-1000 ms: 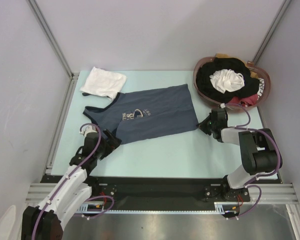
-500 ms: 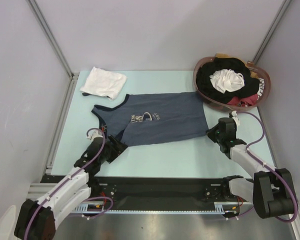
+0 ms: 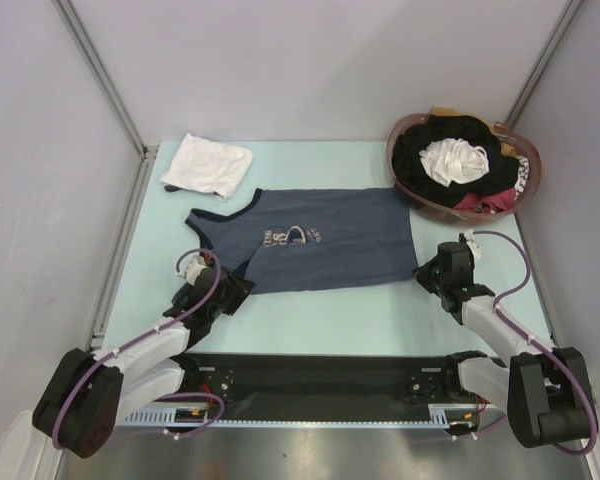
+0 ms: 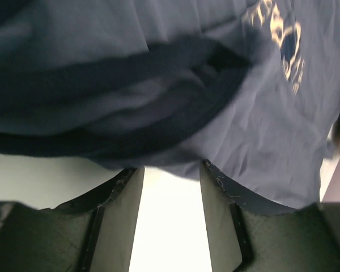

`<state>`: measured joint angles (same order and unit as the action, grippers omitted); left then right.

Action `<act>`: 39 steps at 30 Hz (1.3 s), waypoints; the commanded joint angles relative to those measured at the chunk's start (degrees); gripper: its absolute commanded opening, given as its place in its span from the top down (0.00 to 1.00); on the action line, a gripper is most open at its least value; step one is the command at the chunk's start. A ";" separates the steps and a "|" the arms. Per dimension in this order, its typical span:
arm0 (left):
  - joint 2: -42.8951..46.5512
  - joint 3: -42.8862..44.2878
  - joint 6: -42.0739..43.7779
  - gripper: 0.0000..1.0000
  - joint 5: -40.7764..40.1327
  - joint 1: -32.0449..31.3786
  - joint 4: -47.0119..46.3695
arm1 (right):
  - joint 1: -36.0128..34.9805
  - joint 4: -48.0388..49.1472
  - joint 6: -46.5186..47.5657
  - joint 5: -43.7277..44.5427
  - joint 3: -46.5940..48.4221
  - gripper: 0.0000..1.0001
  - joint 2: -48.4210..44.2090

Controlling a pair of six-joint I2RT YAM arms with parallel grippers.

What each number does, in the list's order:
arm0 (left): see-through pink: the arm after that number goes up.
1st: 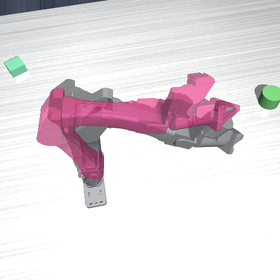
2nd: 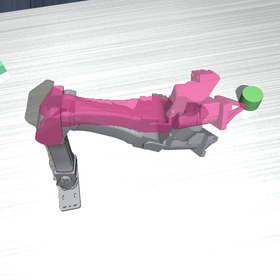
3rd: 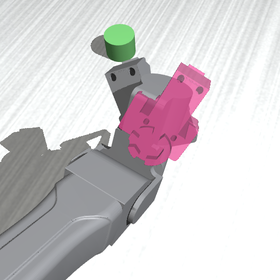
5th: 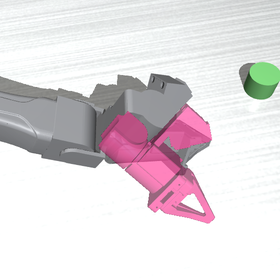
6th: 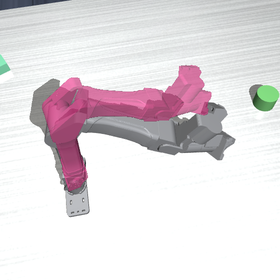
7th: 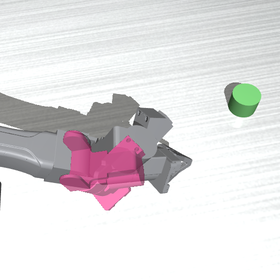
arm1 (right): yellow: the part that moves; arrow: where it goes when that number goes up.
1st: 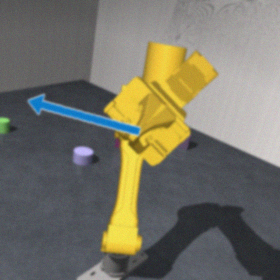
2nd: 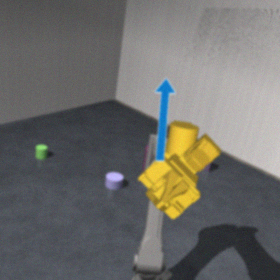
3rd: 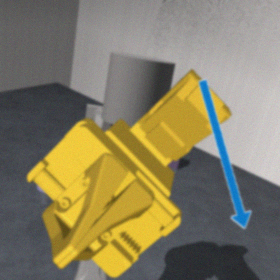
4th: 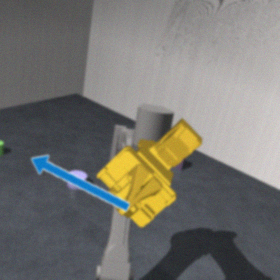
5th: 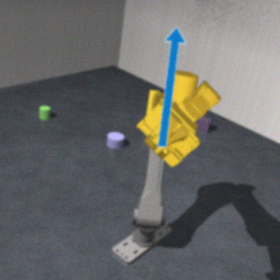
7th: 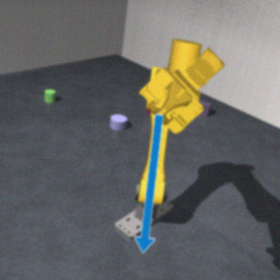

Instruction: Fold and stack the tank tops

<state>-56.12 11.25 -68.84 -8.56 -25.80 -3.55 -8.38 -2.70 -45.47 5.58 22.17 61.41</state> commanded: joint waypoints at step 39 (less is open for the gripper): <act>18.15 4.57 7.49 0.53 -4.19 2.77 41.34 | -5.06 -45.29 -15.44 -0.22 -0.47 0.83 -23.00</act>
<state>-38.81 15.79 -64.45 -11.14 -23.83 34.37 -13.15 -43.03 -60.45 1.50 20.29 39.38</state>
